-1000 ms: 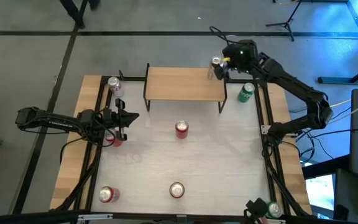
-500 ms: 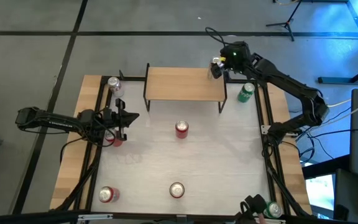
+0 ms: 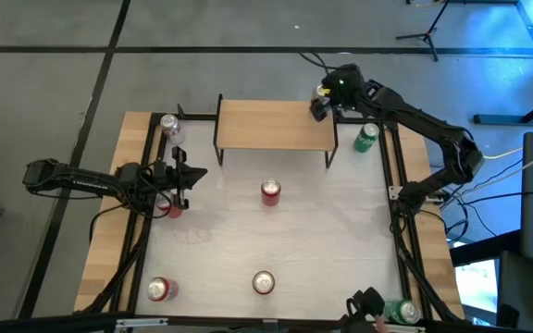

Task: Place canned beverage on shelf
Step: Put the right white soda can on the shelf

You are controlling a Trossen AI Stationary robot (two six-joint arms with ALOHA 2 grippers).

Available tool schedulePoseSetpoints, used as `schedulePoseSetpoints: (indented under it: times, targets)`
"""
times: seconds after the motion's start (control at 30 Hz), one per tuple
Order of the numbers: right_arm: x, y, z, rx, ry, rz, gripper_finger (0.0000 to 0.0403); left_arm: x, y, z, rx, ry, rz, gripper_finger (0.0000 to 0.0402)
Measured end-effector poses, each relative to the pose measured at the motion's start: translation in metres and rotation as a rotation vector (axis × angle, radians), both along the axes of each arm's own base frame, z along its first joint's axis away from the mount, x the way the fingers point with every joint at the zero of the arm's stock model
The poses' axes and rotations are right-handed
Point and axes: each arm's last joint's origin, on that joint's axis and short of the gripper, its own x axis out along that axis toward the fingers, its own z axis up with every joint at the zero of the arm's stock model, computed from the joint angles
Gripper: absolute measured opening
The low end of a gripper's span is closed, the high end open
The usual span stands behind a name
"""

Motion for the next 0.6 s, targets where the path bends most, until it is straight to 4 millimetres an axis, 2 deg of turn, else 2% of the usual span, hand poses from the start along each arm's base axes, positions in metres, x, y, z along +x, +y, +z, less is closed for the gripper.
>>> schedulePoseSetpoints:
  times: [0.13, 0.3, 0.6]
  targets:
    - [0.0036, -0.0029, -0.0062, 0.013, 0.014, 0.001, 0.0371, 0.0, 0.0, 0.0, 0.0, 0.0, 0.0, 0.0002]
    - [0.0039, -0.0035, -0.0055, 0.001, 0.011, -0.006, 0.0294, 0.0, 0.0, 0.0, 0.0, 0.0, 0.0, 0.0002]
    - [0.0028, -0.0037, -0.0056, 0.016, -0.011, -0.07, 0.0289, 0.0, 0.0, 0.0, 0.0, 0.0, 0.0, 0.0002]
